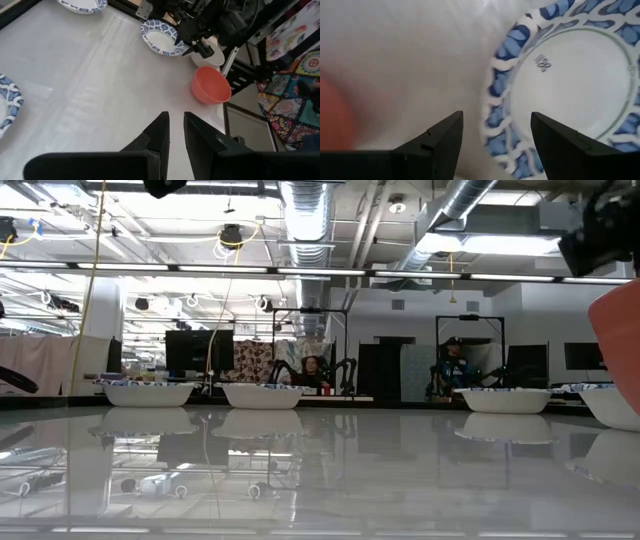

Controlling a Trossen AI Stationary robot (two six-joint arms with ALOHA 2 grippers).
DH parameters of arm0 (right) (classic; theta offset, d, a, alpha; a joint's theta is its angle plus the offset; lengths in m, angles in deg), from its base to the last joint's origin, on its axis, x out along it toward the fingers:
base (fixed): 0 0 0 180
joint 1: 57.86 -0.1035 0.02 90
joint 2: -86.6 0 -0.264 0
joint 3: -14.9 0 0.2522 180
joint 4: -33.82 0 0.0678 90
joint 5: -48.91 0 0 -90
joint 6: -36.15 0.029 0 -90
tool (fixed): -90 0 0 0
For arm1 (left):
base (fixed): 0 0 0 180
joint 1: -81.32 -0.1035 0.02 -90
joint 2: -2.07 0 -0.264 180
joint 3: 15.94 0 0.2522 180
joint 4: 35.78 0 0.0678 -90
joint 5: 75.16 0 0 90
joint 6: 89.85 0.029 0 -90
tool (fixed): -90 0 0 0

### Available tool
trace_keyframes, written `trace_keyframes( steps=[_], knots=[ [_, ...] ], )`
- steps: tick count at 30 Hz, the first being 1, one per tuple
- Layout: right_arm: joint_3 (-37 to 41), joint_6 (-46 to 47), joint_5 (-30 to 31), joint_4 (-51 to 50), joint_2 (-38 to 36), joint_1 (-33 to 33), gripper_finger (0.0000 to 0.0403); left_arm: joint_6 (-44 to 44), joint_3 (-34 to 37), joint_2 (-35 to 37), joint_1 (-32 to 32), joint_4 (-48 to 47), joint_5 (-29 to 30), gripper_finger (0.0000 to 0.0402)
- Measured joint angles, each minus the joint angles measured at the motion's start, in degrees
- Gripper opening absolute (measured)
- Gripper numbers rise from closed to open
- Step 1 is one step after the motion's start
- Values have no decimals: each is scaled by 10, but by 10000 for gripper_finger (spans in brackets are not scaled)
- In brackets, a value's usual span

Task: Nest bowls inside each other
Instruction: Stack the blue patterned bowl on top of the blue patterned bowl

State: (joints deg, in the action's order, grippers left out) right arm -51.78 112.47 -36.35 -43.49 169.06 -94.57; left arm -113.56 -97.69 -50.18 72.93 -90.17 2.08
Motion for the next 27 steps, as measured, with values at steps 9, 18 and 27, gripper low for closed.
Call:
trace_keyframes(
  steps=[9, 18, 27],
  knots=[
    [7, -32, -3, -1, 65, 1, 241, 6, 0, -1, -20, -9, 1, 45],
    [6, -34, -17, 4, 45, 15, 25, 1, 0, -4, -27, -47, 44, 45],
    [-28, -115, 10, 6, -22, 88, 7, 2, 0, -2, -30, -63, 58, 45]
  ],
)
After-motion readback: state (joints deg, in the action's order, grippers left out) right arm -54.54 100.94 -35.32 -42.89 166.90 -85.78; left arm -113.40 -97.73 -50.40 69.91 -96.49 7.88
